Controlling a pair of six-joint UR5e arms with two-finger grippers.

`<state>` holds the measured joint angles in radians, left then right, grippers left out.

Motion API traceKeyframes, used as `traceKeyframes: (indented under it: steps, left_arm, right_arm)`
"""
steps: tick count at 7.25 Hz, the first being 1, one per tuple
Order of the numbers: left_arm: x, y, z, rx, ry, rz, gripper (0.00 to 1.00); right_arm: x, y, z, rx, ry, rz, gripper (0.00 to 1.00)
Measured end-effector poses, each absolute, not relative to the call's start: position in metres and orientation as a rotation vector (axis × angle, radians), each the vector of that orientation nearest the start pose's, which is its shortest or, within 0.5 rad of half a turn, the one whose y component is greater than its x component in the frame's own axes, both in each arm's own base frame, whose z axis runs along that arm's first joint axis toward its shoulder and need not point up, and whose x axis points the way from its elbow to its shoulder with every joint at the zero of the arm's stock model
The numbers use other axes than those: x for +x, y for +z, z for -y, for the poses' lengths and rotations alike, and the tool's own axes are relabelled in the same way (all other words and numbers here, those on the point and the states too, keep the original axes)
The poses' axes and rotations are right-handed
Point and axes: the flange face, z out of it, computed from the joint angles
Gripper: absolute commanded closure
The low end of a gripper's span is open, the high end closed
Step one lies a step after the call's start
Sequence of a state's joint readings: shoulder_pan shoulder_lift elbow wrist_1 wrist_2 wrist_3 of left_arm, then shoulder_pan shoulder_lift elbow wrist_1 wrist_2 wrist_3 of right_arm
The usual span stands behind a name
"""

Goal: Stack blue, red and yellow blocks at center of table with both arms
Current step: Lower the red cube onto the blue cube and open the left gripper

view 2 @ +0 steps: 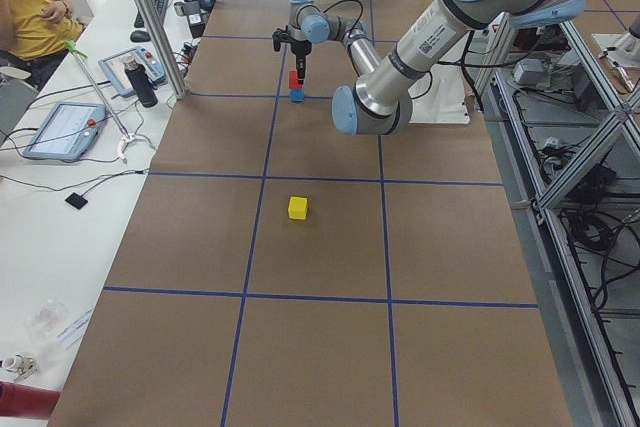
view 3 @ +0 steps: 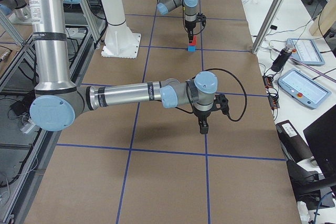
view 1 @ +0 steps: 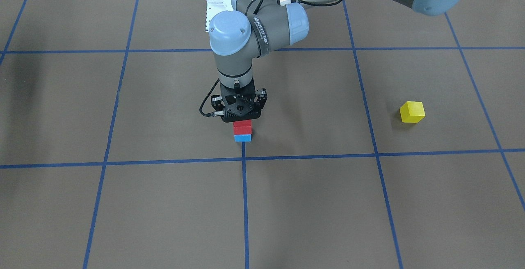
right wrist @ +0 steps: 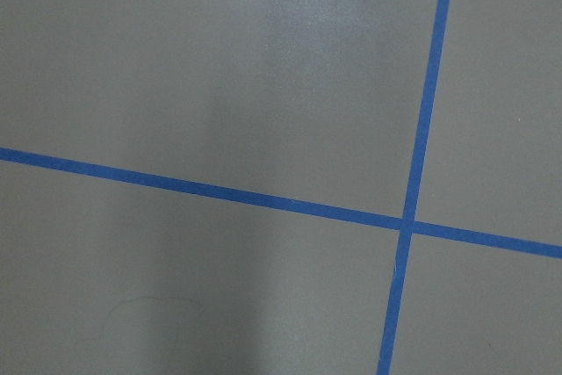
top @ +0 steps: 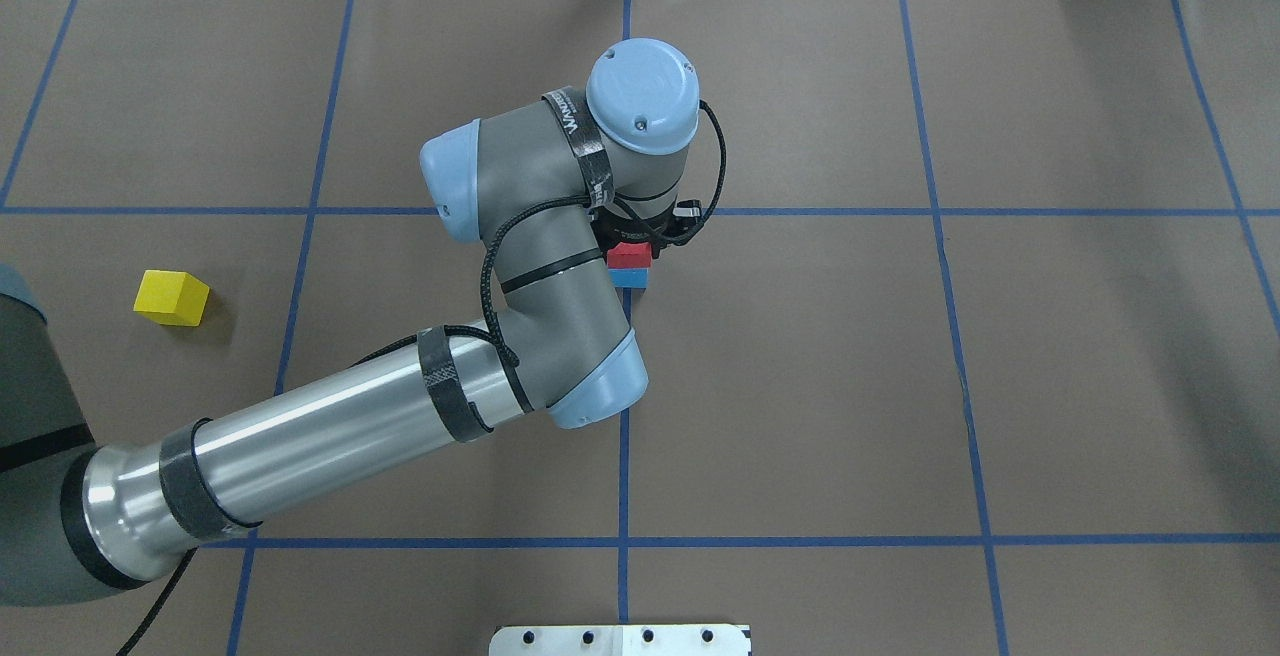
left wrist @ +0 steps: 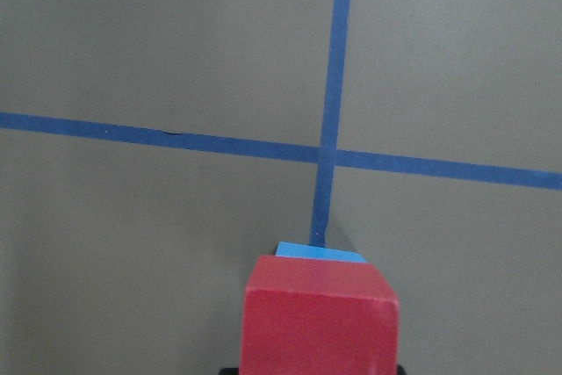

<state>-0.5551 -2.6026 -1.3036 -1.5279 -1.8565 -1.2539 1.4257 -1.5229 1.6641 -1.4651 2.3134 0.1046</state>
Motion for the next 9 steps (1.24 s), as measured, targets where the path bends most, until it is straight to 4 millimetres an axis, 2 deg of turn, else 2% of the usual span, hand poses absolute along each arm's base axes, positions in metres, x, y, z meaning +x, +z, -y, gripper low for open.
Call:
traceKeyframes:
  steps: [4,5,6,9]
  left_arm:
    - [0.6138,0.1171,0.5029,0.068,-0.096,-0.764,1.0]
    - [0.6134,0.1174,0.5032,0.069,-0.096,-0.763,0.43]
    - [0.6134,0.1182,0.5033,0.069,-0.095,-0.762,0.0]
    - [0.6135,0.1231,0.5037,0.073,-0.087,-0.756,0.0]
  right_arm:
    - [-0.01,0.5774,0.5281,0.144,-0.13,0.763,0.0]
    - [-0.01,0.5771,0.5285,0.145,-0.13,0.762,0.0]
    - [-0.0101,0.5771,0.5288,0.145,-0.13,0.762,0.0]
    - [-0.0101,0.5759,0.5302,0.148,-0.13,0.759,0.0]
